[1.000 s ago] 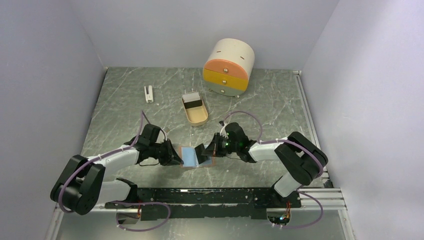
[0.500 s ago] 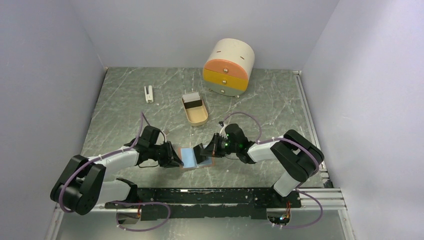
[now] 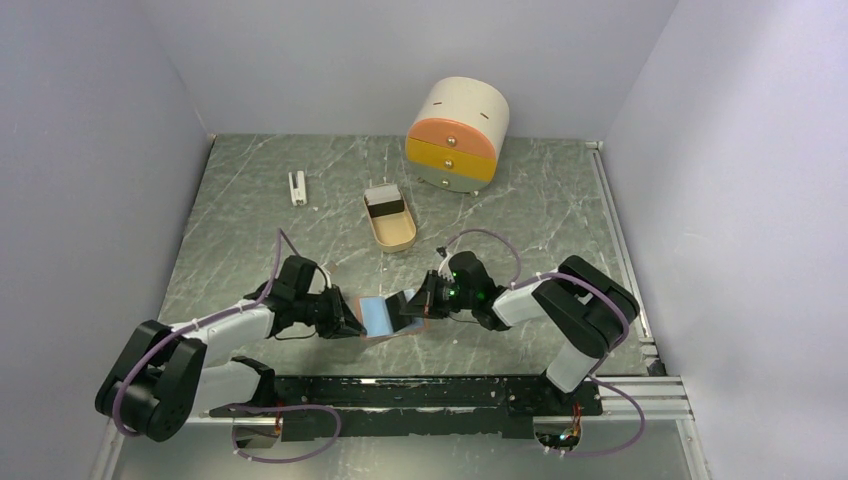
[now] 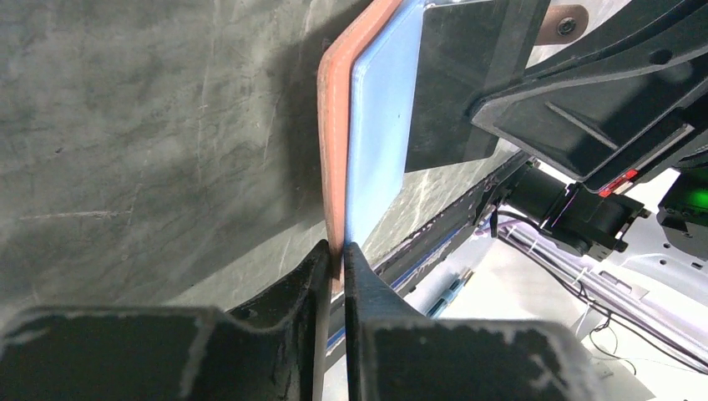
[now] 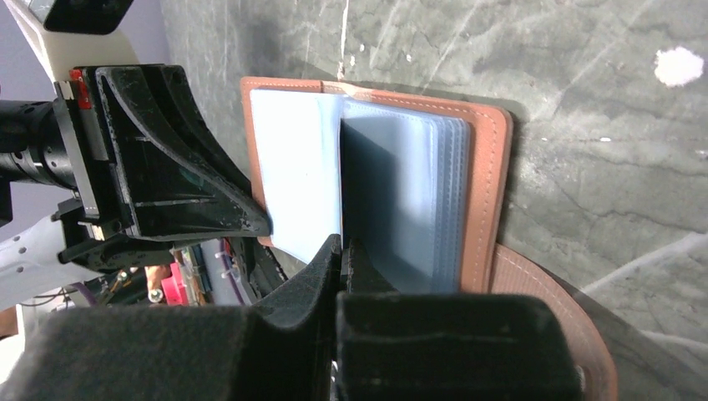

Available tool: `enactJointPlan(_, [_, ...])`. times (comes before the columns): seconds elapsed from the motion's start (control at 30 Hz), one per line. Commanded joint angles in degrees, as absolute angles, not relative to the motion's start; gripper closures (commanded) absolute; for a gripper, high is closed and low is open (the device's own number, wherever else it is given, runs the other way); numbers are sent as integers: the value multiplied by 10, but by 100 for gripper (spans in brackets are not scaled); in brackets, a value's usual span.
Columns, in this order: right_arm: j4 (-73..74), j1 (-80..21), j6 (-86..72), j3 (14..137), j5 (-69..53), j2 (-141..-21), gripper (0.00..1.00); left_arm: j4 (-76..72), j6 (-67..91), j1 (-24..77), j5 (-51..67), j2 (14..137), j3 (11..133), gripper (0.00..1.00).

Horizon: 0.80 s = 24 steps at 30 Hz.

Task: Put the credit cards into the card holder
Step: Insert the credit card into the card holder.

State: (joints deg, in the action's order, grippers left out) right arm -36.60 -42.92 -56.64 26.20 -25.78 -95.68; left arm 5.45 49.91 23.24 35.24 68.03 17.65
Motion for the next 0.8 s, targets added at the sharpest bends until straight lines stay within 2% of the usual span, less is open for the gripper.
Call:
enactJointPlan(0.0, [-390, -433, -572, 248, -259, -968, 100, 44, 501, 225, 367, 676, 166, 84])
enactJointPlan(0.13, [-386, -433, -570, 250, -258, -970, 100, 59, 501, 225, 354, 663, 167, 77])
enactJointPlan(0.47, [-371, -432, -560, 260, -256, -971, 100, 90, 514, 219, 313, 612, 176, 80])
enactJointPlan(0.6, [-370, -432, -559, 262, -257, -968, 100, 83, 517, 217, 317, 603, 170, 90])
enactJointPlan(0.77, [-400, -432, -574, 254, -267, -968, 100, 69, 517, 217, 323, 621, 160, 91])
